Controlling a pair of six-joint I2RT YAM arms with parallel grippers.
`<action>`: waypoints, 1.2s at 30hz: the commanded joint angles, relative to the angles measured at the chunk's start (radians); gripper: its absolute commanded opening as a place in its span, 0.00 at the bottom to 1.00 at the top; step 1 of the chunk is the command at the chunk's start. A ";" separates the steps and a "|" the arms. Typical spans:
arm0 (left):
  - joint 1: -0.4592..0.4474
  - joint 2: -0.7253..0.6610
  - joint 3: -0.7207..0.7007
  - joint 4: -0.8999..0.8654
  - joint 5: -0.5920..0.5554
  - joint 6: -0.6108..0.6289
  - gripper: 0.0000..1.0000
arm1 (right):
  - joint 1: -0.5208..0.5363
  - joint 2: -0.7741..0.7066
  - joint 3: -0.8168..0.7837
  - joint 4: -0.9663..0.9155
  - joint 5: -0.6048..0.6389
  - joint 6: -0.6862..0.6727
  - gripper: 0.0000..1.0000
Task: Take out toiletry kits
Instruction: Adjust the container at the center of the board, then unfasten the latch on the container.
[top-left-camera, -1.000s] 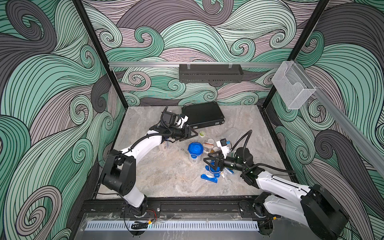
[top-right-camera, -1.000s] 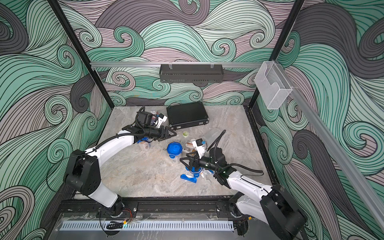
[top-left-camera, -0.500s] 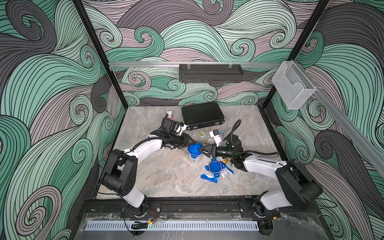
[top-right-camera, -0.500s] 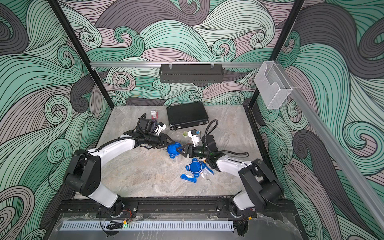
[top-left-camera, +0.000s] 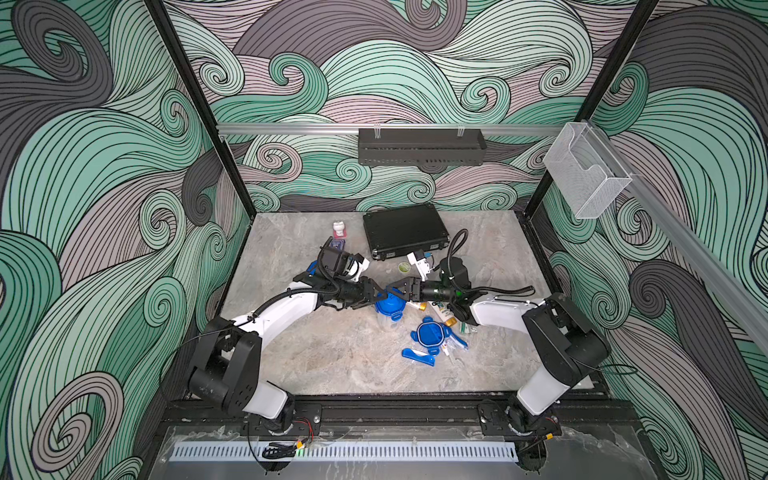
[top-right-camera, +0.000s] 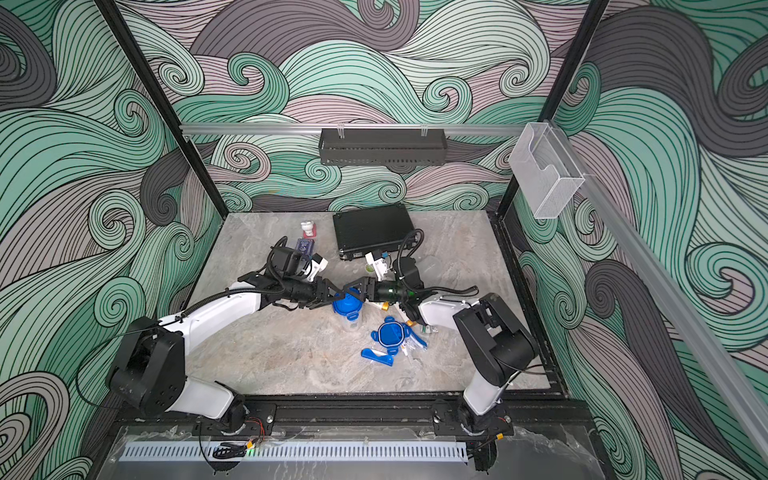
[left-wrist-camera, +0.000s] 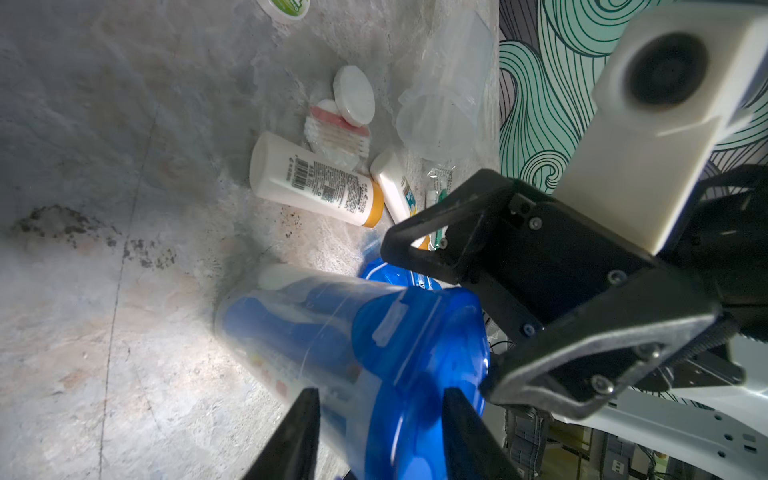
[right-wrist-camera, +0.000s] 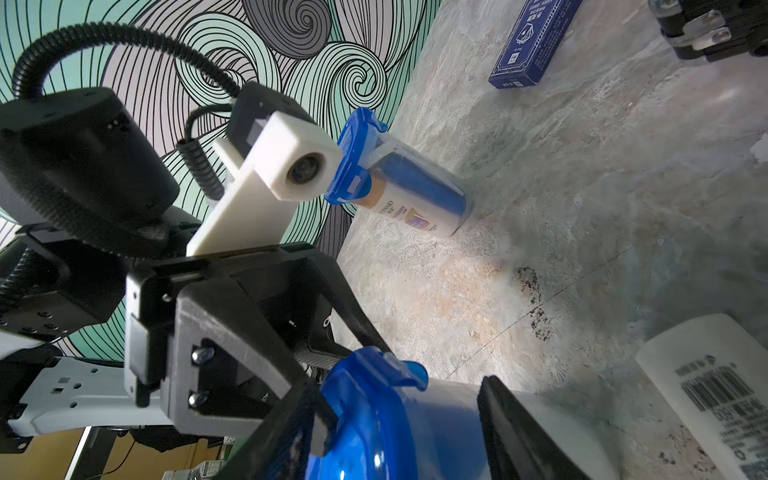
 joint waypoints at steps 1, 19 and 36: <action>-0.009 -0.066 0.005 -0.080 -0.031 0.008 0.52 | -0.018 -0.012 0.034 -0.015 -0.012 -0.020 0.65; -0.017 0.026 0.184 0.025 0.163 -0.010 0.13 | -0.124 -0.094 -0.053 -0.016 0.020 -0.027 0.69; -0.053 0.190 0.043 0.232 0.207 -0.119 0.06 | -0.154 -0.192 -0.084 -0.066 0.036 -0.043 0.70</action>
